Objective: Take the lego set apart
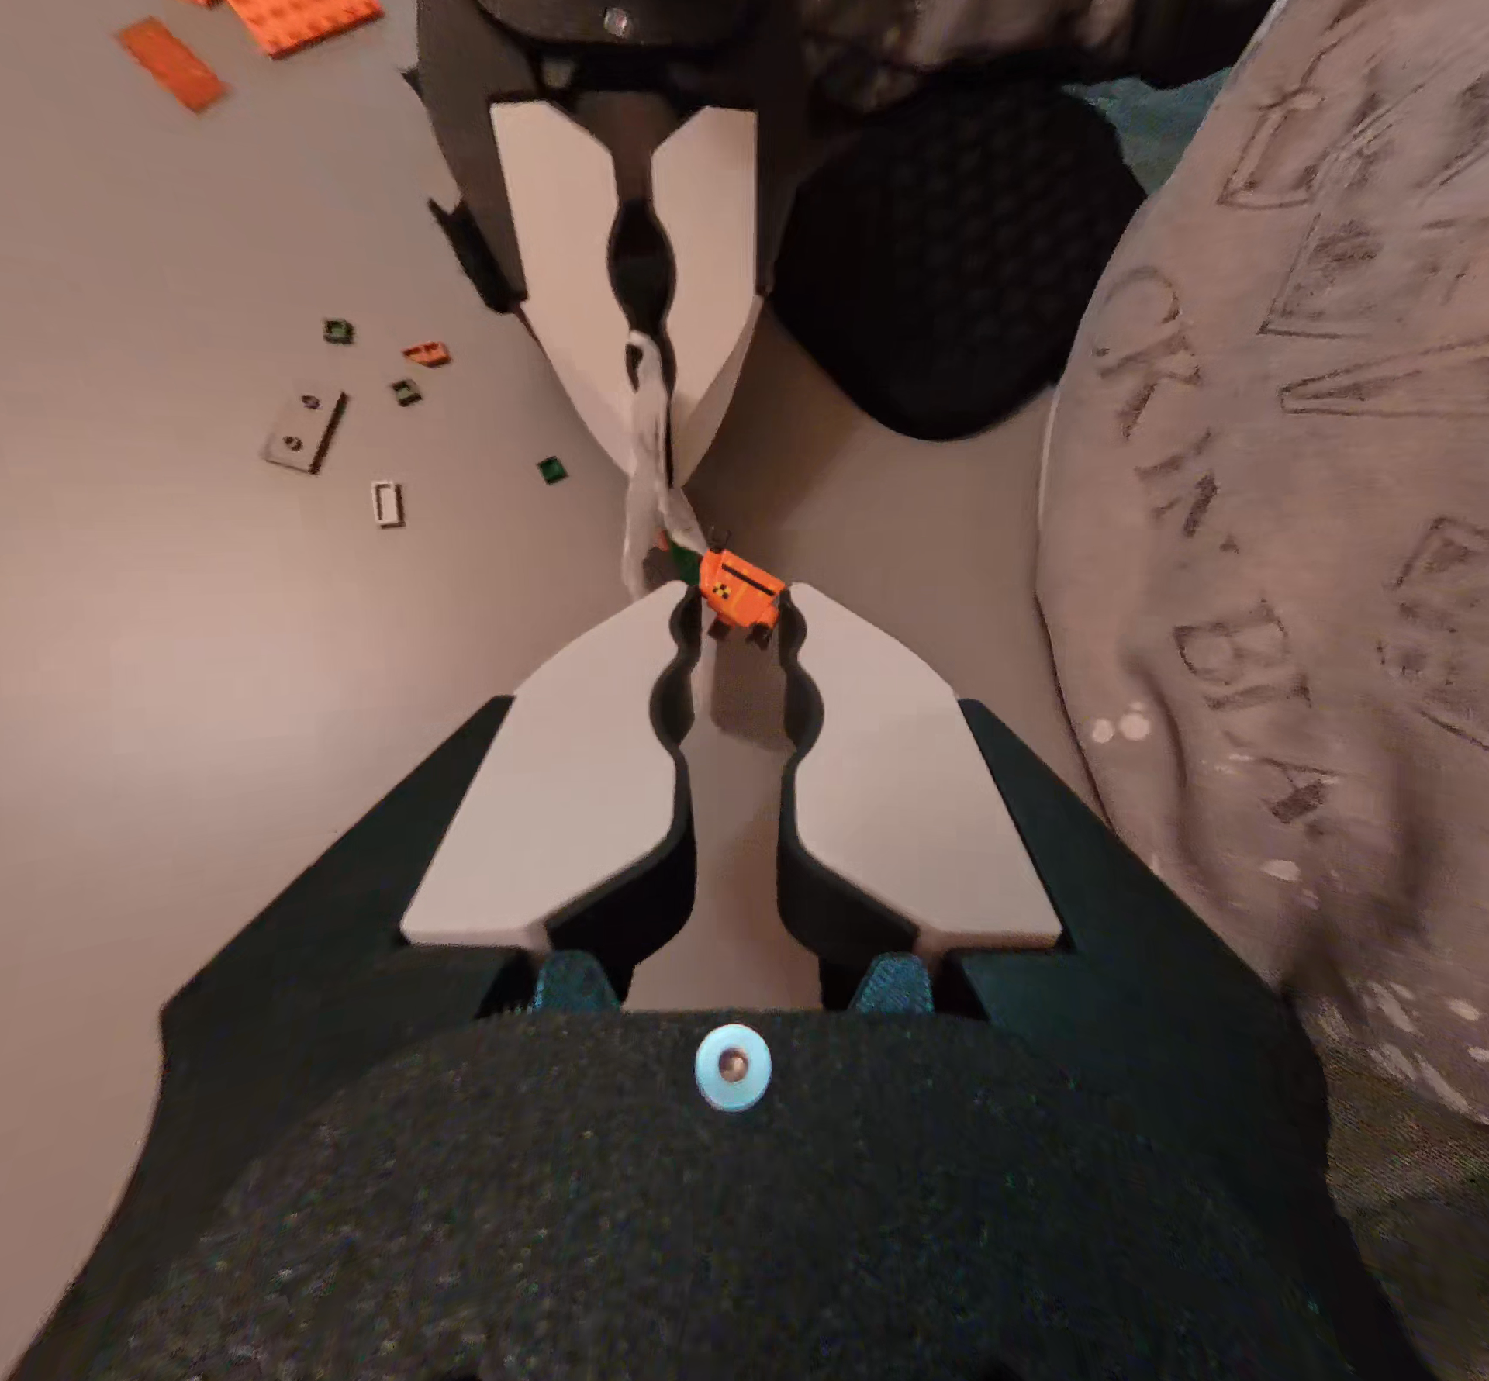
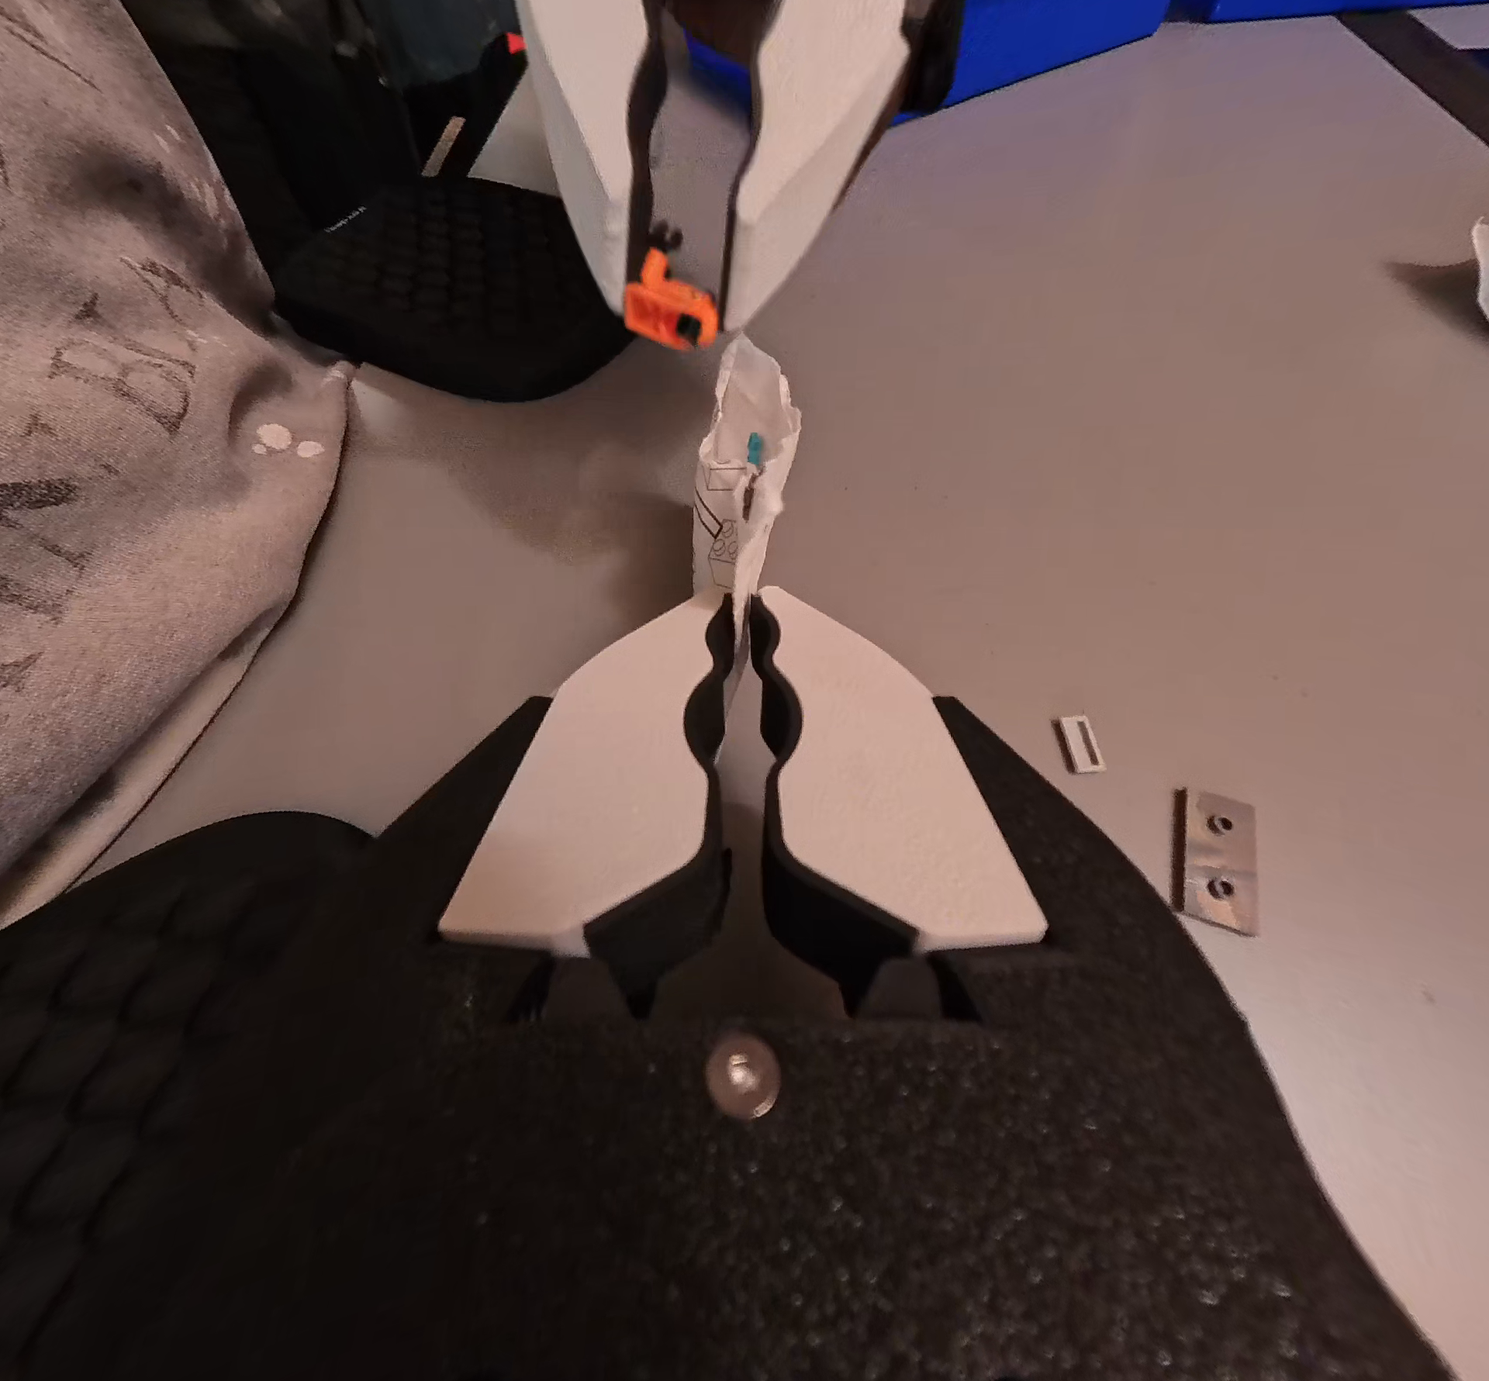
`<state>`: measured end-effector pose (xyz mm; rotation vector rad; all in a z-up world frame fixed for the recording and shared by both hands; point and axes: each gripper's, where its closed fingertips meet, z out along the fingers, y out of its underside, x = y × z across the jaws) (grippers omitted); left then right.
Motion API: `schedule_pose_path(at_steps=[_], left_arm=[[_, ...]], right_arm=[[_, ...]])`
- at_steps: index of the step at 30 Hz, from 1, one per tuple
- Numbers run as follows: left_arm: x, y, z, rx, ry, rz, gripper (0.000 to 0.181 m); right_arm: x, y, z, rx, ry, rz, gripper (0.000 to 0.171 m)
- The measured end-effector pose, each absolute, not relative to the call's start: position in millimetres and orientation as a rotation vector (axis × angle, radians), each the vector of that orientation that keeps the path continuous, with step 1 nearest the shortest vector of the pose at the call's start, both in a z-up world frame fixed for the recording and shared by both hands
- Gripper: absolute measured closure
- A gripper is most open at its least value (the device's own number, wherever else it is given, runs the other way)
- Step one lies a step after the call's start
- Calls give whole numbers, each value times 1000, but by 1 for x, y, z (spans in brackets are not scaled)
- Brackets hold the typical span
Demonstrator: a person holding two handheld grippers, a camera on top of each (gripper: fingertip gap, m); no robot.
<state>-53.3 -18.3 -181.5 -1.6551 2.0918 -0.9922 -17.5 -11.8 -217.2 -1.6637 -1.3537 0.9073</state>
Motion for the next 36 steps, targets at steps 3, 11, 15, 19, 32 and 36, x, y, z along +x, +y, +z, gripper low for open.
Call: schedule_pose_path(at_steps=[3,11,15,19,32,36], left_arm=[[-49,-11,-193,-1725,2100,-942,163],[-46,-5,-211,-1701,2180,-717,156],[-47,-10,-203,-1690,2148,-770,154],[-51,-11,-189,-1635,2085,-800,150],[-73,-7,-232,-1701,1826,-843,175],[-68,-3,-232,-1551,1850,-669,181]], right_arm=[[-19,-15,-217,-1645,-1378,894,168],[-21,-21,-224,-1630,-1442,841,168],[-21,-20,-221,-1608,-1434,830,169],[-20,-18,-221,-1602,-1426,827,169],[-21,-12,-216,-1525,-1404,772,169],[-20,-9,-217,-1536,-1398,746,168]])
